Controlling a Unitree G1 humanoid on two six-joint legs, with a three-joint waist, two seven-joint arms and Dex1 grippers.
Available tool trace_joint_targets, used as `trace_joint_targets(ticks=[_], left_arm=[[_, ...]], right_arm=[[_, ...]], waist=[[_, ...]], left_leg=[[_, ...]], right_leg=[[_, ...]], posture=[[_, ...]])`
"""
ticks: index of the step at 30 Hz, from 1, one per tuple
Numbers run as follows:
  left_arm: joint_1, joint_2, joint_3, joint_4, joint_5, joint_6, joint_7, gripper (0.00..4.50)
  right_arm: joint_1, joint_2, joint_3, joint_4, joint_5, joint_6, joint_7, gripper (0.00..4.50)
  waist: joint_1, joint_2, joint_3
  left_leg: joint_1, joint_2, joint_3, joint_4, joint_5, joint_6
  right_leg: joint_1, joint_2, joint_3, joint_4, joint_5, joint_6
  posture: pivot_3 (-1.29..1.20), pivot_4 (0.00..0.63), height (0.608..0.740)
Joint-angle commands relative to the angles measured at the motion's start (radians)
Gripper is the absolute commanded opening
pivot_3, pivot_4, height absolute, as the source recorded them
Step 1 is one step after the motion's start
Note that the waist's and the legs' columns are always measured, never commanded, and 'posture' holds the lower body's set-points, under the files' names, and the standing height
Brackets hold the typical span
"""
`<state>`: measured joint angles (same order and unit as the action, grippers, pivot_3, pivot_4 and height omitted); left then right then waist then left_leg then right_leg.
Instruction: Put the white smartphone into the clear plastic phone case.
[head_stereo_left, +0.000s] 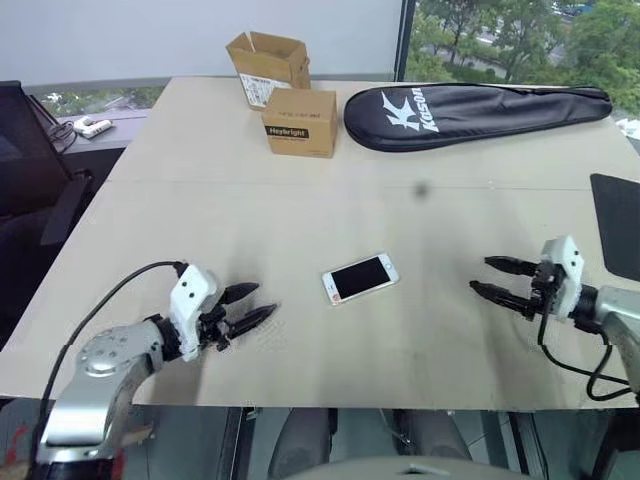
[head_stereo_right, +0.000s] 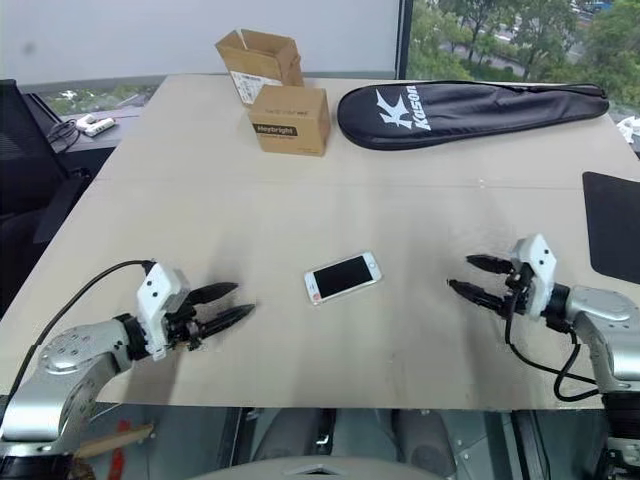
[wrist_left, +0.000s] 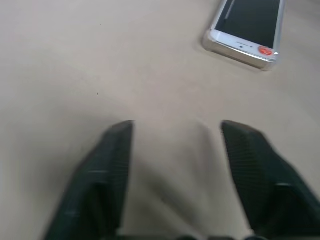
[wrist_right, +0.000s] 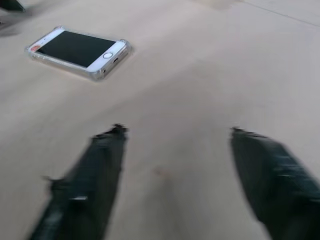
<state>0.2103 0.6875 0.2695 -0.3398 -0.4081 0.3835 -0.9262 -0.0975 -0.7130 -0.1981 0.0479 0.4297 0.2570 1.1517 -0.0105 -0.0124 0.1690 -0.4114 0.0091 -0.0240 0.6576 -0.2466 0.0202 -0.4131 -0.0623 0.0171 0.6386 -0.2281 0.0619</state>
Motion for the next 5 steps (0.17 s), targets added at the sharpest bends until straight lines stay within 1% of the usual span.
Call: trace_joint_targets(ticks=[1,5], left_arm=[[0.047,0.004,0.045,-0.082,-0.038,0.002,0.011,4.42],[0.090,0.001,0.051,-0.122,-0.036,-0.007,0.035,4.42]], right_arm=[[-0.009,-0.031,-0.028,0.024,0.012,-0.036,0.033,4.50],[-0.018,-0.058,-0.022,0.052,0.013,-0.039,0.065,4.50]], waist=[[0.000,0.000,0.000],[-0.001,0.000,0.000]], left_leg=[[0.000,0.000,0.000,0.000,0.000,0.000],[0.000,0.000,0.001,0.000,0.000,0.000]], right_leg=[[0.000,0.000,0.000,0.000,0.000,0.000],[0.000,0.000,0.001,0.000,0.000,0.000]], posture=[[0.00,0.150,0.740],[0.00,0.150,0.740]])
